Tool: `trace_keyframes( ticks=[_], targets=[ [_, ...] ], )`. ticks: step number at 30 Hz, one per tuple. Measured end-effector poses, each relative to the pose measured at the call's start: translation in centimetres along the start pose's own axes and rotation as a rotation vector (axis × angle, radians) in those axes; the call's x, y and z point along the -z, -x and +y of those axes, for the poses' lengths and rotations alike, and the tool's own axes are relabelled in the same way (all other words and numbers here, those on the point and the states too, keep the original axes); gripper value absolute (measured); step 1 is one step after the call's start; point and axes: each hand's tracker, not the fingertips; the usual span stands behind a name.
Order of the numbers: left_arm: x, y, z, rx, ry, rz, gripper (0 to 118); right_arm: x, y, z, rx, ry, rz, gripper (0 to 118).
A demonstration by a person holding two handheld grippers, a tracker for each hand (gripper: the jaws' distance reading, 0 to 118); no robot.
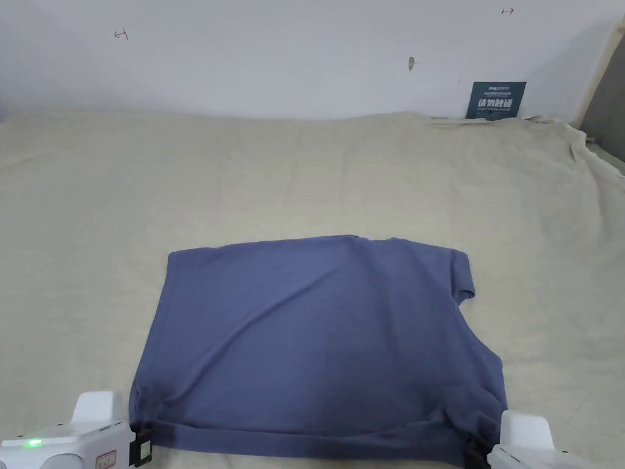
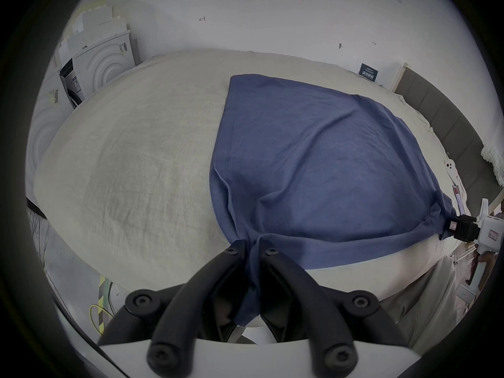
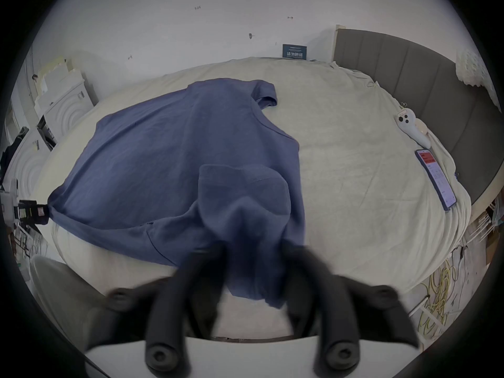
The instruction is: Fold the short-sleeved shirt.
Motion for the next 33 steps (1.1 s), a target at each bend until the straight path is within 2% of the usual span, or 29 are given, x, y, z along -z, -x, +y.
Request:
trace_keyframes(
  ticks=[1, 2, 6, 17, 23, 33],
  targets=[
    [0.0, 0.0, 0.0, -0.002, 0.0, 0.0, 7, 0.0, 0.1, -0.1, -0.013, -0.001, -0.006, 13],
    [0.1, 0.1, 0.0, -0.004, -0.001, -0.001, 7, -0.3, 0.1, -0.1, -0.018, -0.017, -0.017, 6],
    [-0.3, 0.3, 0.5, -0.013, -0.022, -0.011, 7, -1.6, -0.6, 0.4, -0.004, -0.06, 0.006, 6],
    [-1.0, 0.3, 6.0, -0.003, -0.125, -0.013, 7, -4.2, 0.0, 7.9, -0.057, -0.236, 0.036, 6],
    [1.2, -0.4, 10.6, 0.056, -0.168, 0.014, 7, -1.0, 1.1, 13.2, -0.093, -0.252, 0.03, 6],
    [10.0, -1.3, 15.3, 0.112, -0.073, 0.039, 7, 8.3, 2.0, 16.9, -0.116, -0.105, -0.026, 6]
  ],
)
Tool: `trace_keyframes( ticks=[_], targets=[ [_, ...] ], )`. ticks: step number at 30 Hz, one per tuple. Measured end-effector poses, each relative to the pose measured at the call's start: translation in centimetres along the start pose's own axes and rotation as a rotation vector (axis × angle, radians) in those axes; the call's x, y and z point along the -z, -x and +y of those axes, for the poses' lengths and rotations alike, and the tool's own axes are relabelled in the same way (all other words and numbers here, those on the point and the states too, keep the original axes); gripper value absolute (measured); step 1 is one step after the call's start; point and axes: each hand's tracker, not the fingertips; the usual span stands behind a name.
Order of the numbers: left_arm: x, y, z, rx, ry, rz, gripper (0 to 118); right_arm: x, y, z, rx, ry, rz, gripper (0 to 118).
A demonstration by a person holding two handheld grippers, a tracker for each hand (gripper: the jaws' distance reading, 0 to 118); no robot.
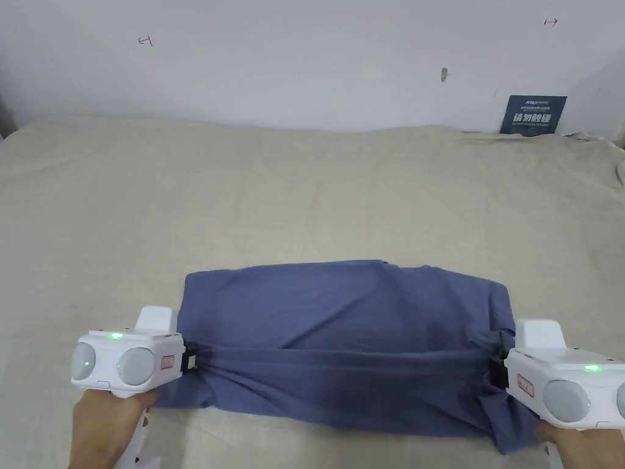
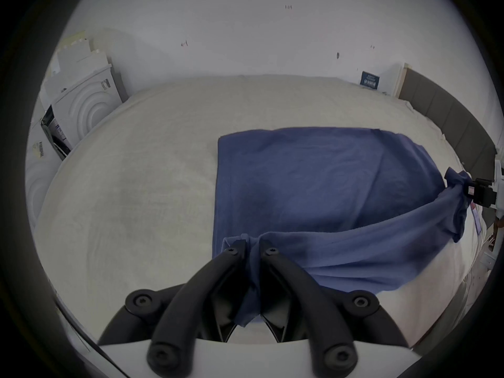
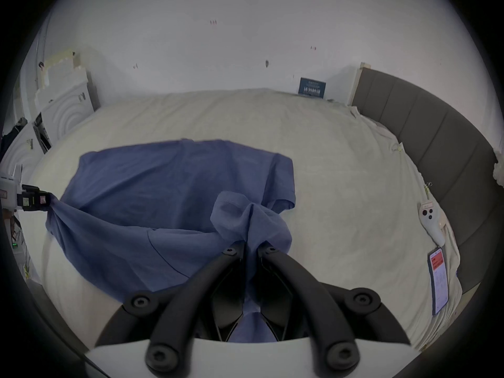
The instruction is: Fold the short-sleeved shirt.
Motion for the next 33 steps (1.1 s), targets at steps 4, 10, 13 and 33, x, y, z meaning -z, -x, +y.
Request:
trace_keyframes(
  ticks=[4, 10, 13, 33],
  targets=[
    [3.2, -0.3, 0.2, 0.011, 0.065, 0.017, 7, 3.1, 0.3, -0.1, -0.012, 0.062, -0.02, 6],
    [3.9, -0.6, 0.1, -0.003, 0.088, 0.034, 8, 5.1, 1.0, -0.8, -0.028, 0.125, -0.032, 6],
    [3.1, -0.7, 0.4, 0.007, 0.1, 0.028, 23, 4.2, 0.9, -0.6, -0.032, 0.112, -0.036, 10],
    [-13.0, -0.8, -1.6, -0.142, -0.347, -0.034, 113, -15.2, -0.1, -1.2, 0.078, -0.294, 0.052, 87]
  ],
)
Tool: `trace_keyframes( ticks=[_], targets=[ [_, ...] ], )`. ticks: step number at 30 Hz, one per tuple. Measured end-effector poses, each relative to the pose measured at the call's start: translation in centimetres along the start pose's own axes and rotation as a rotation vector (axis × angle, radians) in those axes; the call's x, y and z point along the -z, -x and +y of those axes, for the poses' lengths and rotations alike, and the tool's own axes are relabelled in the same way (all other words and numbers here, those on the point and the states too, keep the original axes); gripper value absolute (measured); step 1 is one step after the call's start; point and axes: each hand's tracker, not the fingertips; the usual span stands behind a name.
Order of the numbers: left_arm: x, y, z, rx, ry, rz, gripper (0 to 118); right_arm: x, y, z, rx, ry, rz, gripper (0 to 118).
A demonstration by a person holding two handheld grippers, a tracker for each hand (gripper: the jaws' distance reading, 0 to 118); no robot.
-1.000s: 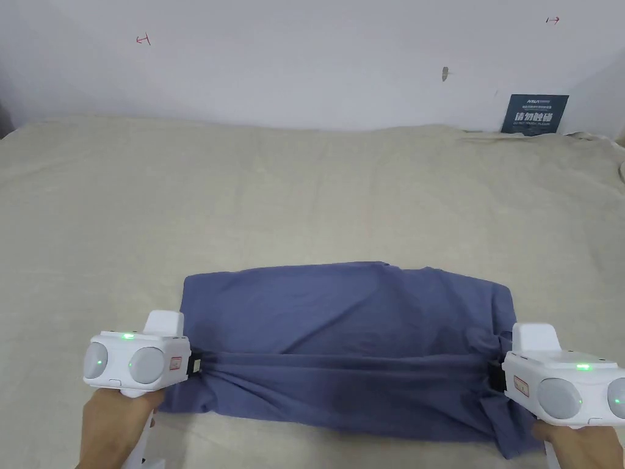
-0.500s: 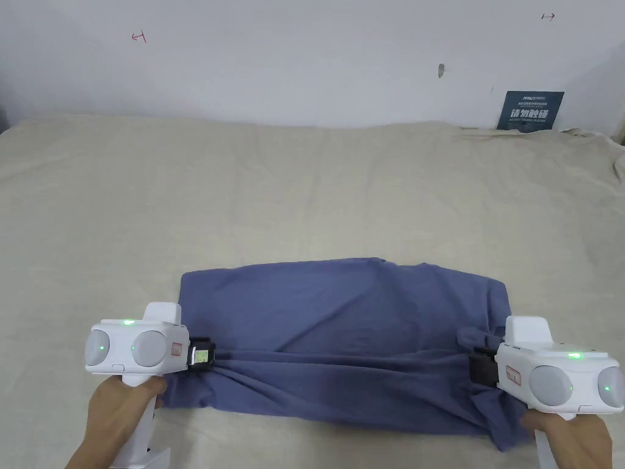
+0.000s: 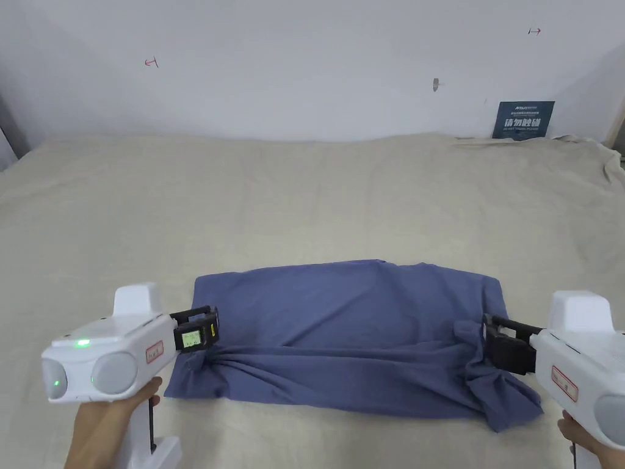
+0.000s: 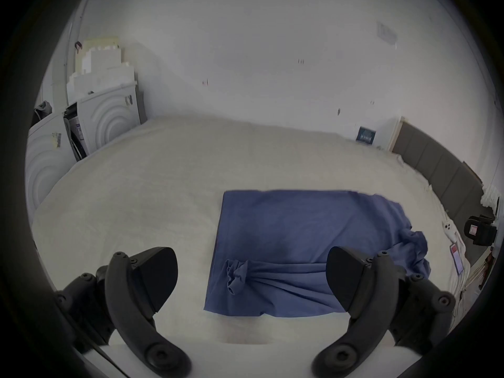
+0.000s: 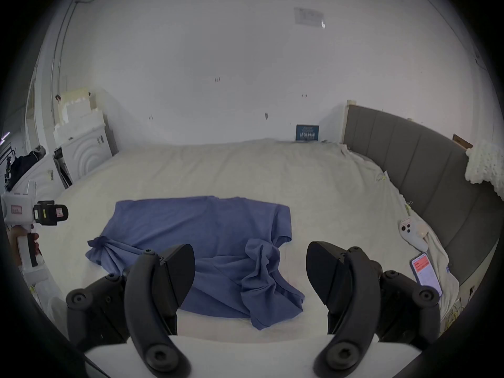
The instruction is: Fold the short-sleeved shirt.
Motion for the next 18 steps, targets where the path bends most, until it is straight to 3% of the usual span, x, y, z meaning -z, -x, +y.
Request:
trace_keyframes(
  ticks=[3, 5, 6, 7, 8, 9, 10, 11, 18],
  targets=[
    [-2.0, -0.6, -1.4, 0.014, -0.005, 0.024, 111, -2.5, 0.5, -0.5, -0.002, -0.043, -0.019, 87],
    [-3.0, -0.5, -2.6, 0.02, -0.04, 0.034, 96, -3.7, 0.6, -1.1, 0.005, -0.063, -0.026, 84],
    [-3.6, -0.5, -3.2, 0.025, -0.06, 0.02, 80, -3.8, 0.4, -1.2, 0.006, -0.065, -0.027, 79],
    [-4.2, -0.4, -3.8, 0.025, -0.07, 0.01, 50, -4.2, 0.4, -1.4, 0.009, -0.067, -0.024, 67],
    [-4.5, -0.5, -4.3, 0.028, -0.064, 0.012, 29, -4.7, 0.5, -1.7, 0.014, -0.074, -0.023, 54],
    [-4.7, -0.6, -4.7, 0.037, -0.058, 0.015, 17, -5.1, 0.5, -1.9, 0.017, -0.082, -0.024, 38],
    [-5.0, -0.5, -5.2, 0.045, -0.054, 0.012, 7, -5.1, 0.5, -2.1, 0.017, -0.084, -0.026, 12],
    [-5.3, -0.4, -5.7, 0.056, -0.047, -0.005, 0, -5.3, 0.6, -2.3, 0.014, -0.092, -0.033, 1],
    [-5.1, -0.3, -6.6, 0.033, 0.01, -0.016, 0, -4.9, 0.7, -2.5, 0.001, -0.077, -0.026, 1]
  ],
)
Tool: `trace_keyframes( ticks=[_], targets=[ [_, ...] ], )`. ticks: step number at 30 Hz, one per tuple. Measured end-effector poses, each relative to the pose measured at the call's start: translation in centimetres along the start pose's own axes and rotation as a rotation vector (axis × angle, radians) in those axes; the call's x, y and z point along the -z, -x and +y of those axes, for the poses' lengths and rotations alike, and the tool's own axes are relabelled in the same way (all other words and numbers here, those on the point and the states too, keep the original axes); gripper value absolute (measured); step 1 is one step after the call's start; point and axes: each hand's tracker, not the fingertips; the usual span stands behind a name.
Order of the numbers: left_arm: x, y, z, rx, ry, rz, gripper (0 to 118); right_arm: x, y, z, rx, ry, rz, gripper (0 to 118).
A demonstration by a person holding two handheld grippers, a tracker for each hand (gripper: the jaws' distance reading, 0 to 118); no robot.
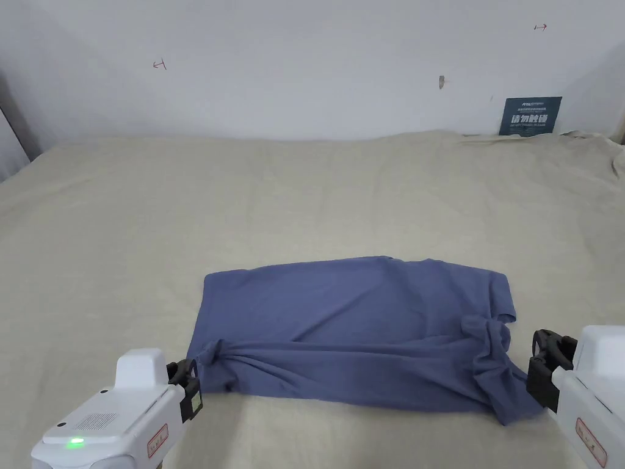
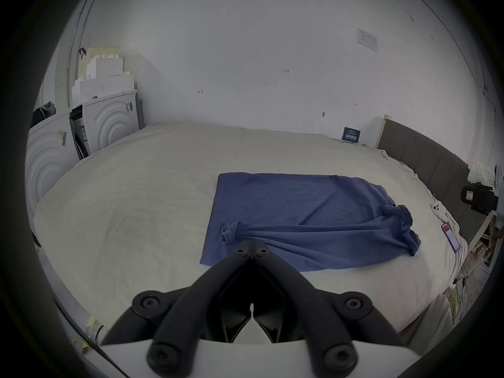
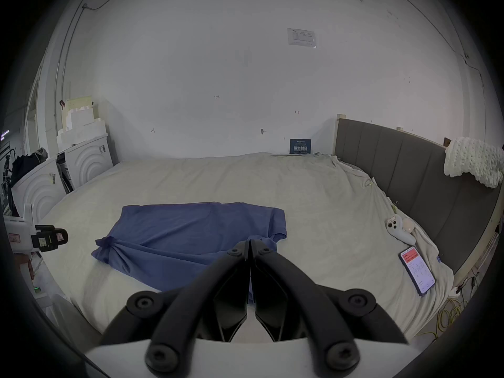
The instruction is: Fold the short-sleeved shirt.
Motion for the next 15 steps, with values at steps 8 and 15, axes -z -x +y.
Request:
trace_keyframes(
  ticks=[8, 15],
  targets=[
    [4.3, 1.3, 3.1, -0.025, 0.12, -0.002, 0, 0.9, 0.0, 0.8, 0.009, -0.002, 0.003, 1],
    [11.4, 3.6, 4.4, -0.078, 0.363, 0.017, 50, 2.4, -0.1, 0.8, 0.014, 0.026, 0.003, 1]
  ],
)
